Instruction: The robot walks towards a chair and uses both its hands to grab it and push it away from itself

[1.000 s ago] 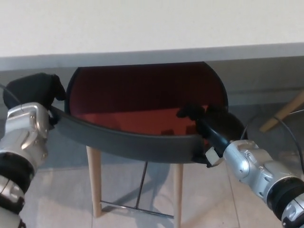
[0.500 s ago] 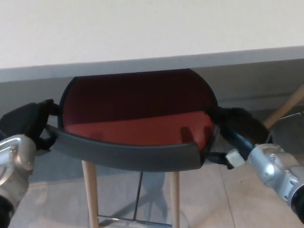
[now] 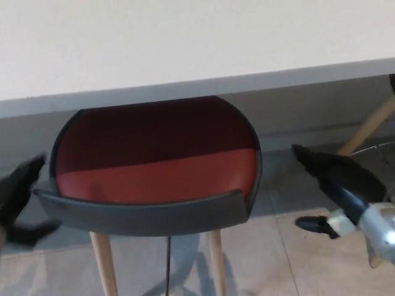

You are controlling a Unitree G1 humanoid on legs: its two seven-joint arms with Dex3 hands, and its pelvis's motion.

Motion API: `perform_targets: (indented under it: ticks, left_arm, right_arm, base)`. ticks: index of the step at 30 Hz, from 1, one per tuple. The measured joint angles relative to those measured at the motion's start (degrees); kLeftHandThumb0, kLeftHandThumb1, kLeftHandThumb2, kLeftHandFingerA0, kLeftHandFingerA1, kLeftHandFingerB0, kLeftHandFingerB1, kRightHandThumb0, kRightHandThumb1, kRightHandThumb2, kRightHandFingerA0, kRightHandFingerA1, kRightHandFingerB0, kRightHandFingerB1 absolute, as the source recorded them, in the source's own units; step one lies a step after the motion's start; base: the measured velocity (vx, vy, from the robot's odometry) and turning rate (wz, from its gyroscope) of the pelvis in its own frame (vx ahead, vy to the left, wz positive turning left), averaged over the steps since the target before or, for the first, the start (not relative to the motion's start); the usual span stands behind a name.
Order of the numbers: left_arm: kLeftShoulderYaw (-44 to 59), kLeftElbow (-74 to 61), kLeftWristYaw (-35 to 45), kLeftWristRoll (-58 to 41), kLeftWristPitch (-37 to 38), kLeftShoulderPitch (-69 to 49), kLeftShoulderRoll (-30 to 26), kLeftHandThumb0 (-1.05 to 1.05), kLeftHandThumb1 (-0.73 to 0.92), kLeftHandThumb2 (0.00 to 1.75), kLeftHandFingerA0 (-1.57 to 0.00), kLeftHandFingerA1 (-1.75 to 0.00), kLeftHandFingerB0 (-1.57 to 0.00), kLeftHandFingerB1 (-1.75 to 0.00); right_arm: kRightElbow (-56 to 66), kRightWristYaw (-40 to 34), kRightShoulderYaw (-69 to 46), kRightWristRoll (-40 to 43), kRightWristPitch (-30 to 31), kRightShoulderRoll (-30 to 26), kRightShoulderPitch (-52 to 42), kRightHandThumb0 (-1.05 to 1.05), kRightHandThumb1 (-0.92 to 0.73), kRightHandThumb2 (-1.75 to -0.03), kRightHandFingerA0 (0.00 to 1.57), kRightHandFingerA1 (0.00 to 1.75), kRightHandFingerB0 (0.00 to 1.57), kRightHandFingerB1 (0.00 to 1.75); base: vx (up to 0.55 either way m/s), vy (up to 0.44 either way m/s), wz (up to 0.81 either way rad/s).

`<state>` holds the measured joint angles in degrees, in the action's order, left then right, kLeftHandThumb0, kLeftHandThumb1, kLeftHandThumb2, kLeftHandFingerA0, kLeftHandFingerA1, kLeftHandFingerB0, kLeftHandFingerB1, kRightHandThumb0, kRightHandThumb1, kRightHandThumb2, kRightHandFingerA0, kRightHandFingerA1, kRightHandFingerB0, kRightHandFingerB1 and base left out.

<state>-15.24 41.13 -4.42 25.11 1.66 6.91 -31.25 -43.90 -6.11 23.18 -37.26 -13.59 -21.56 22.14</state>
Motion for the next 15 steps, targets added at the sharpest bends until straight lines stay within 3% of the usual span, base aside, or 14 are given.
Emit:
perform_targets:
  ticks: [4,5,6,7,8,9,11,12,13,14,15]
  left_arm:
    - [3.32,3.64,1.52,-1.76,1.79,-7.54,-2.97,-0.66,0.49,0.72,0.0,0.0,0.0,0.0]
    - [4.16,4.11,1.79,-2.11,2.25,-8.62,-3.55,-0.66,0.49,0.7,0.0,0.0,0.0,0.0]
    - [4.88,4.43,1.98,-2.5,2.66,-9.45,-4.03,-0.66,0.49,0.7,0.0,0.0,0.0,0.0]
    - [5.58,4.76,2.21,-2.92,3.22,-10.13,-4.52,-0.66,0.48,0.69,0.0,0.0,0.0,0.0]
    - [5.95,4.92,2.31,-3.11,3.51,-10.44,-4.79,-0.66,0.47,0.69,0.0,0.0,0.0,0.0]
    - [6.65,5.07,2.52,-3.42,4.2,-10.82,-5.2,-0.66,0.47,0.69,0.0,0.0,0.0,0.0]
    - [7.34,5.13,2.86,-3.74,5.28,-11.34,-5.93,-0.67,0.44,0.66,0.0,0.0,0.0,0.0]
    - [7.72,5.22,3.02,-3.84,6.0,-11.89,-6.74,-0.63,0.42,0.64,0.0,0.0,0.0,0.0]
    - [7.98,5.33,3.13,-3.86,6.45,-12.49,-7.75,-0.63,0.42,0.64,0.0,0.0,0.0,0.0]
    - [8.72,5.76,3.34,-4.04,7.3,-13.45,-9.08,-0.66,0.41,0.65,0.0,0.0,0.0,0.0]
    - [9.66,6.41,3.57,-4.34,8.31,-14.5,-10.44,-0.63,0.41,0.64,0.0,0.0,0.0,0.0]
  right_arm:
    - [9.5,4.13,-2.75,1.64,1.1,-4.6,-5.21,-1.05,-0.63,-0.61,0.0,0.0,0.0,0.0]
    - [11.76,5.14,-3.27,1.99,1.31,-5.25,-6.22,-1.01,-0.56,-0.99,0.0,0.19,0.0,0.0]
    - [13.56,5.99,-3.7,2.31,1.52,-5.77,-7.0,-1.01,-0.56,-0.99,0.0,0.19,0.0,0.0]
    - [15.83,7.05,-4.43,2.91,1.9,-6.31,-8.18,-1.03,-0.59,-0.59,0.0,0.0,0.0,0.0]
    - [16.98,7.66,-4.8,3.25,2.1,-6.56,-8.82,-1.0,-0.55,-0.97,0.0,0.22,0.0,0.0]
    - [19.17,8.91,-5.62,3.9,2.61,-7.19,-10.27,-1.0,-0.55,-0.97,0.0,0.22,0.0,0.0]
    - [21.54,10.74,-6.95,4.95,3.19,-8.29,-12.18,-0.99,-0.55,-0.96,0.0,0.22,0.0,0.0]
    - [22.36,11.76,-8.09,5.73,3.34,-9.17,-13.33,-1.0,-0.58,-0.59,0.0,0.0,0.0,0.0]
    - [22.89,12.66,-9.07,6.31,3.62,-10.22,-14.31,-1.0,-0.58,-0.59,0.0,0.0,0.0,0.0]
    - [23.45,13.51,-10.58,7.01,3.76,-11.54,-15.61,-0.99,-0.54,-0.96,0.0,0.23,0.0,0.0]
    - [23.72,14.18,-12.2,7.7,3.88,-12.96,-16.78,-0.99,-0.54,-0.96,0.0,0.24,0.0,0.0]
  base:
    - [0.0,0.0,0.12]
    - [0.0,0.0,0.08]
    - [0.0,0.0,0.0]
    - [0.0,0.0,0.0]
    - [0.0,0.0,0.0]
    - [0.0,0.0,0.0]
    - [0.0,0.0,0.0]
    - [0.0,0.0,0.0]
    - [0.0,0.0,0.0]
    - [0.0,0.0,0.0]
    - [0.0,0.0,0.0]
